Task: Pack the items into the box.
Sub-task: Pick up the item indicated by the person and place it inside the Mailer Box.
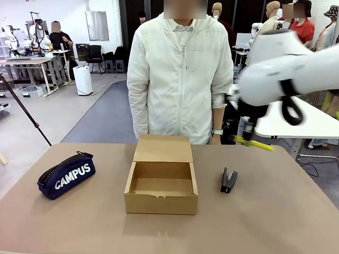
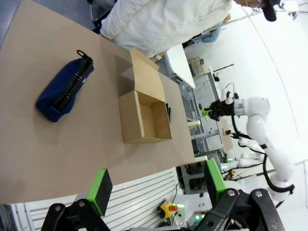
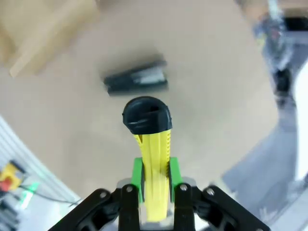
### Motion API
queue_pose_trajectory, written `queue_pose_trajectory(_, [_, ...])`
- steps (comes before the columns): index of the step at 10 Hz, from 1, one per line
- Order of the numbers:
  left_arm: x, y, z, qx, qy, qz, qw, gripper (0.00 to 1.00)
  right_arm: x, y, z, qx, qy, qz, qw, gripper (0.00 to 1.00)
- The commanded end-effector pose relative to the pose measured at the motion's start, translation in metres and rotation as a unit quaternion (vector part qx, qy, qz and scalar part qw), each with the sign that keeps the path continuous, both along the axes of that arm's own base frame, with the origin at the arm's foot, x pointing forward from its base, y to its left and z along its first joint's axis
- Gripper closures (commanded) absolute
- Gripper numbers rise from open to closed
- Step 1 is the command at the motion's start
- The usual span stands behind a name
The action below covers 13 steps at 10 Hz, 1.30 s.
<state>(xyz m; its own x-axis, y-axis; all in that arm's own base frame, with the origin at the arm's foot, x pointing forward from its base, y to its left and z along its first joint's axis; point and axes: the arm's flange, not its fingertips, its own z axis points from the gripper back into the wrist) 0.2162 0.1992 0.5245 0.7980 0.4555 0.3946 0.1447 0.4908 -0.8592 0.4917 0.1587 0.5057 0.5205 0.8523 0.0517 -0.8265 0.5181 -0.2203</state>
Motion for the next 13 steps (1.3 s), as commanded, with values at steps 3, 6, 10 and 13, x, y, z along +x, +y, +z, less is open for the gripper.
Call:
queue_pose_trajectory(3, [0.001, 0.001, 0.001, -0.002, -0.012, -0.003, 1.0, 0.0, 0.019, 0.166, -0.003, -0.019, -0.035, 0.246, 0.968, 1.0])
queue_pose_trajectory(6, [0.001, 0.001, 0.001, -0.002, -0.012, -0.003, 1.0, 0.0, -0.02, 0.239, -0.031, -0.033, -0.016, 0.349, 0.936, 1.0])
queue_pose_trajectory(10, [0.001, 0.001, 0.001, -0.002, -0.012, -0.003, 1.0, 0.0, -0.029, 0.254, -0.035, -0.026, -0.013, 0.335, 0.942, 1.0])
queue_pose_trajectory(13, [0.001, 0.001, 0.001, -0.002, -0.012, -0.003, 1.0, 0.0, -0.03, 0.252, -0.045, -0.027, -0.022, 0.314, 0.949, 1.0])
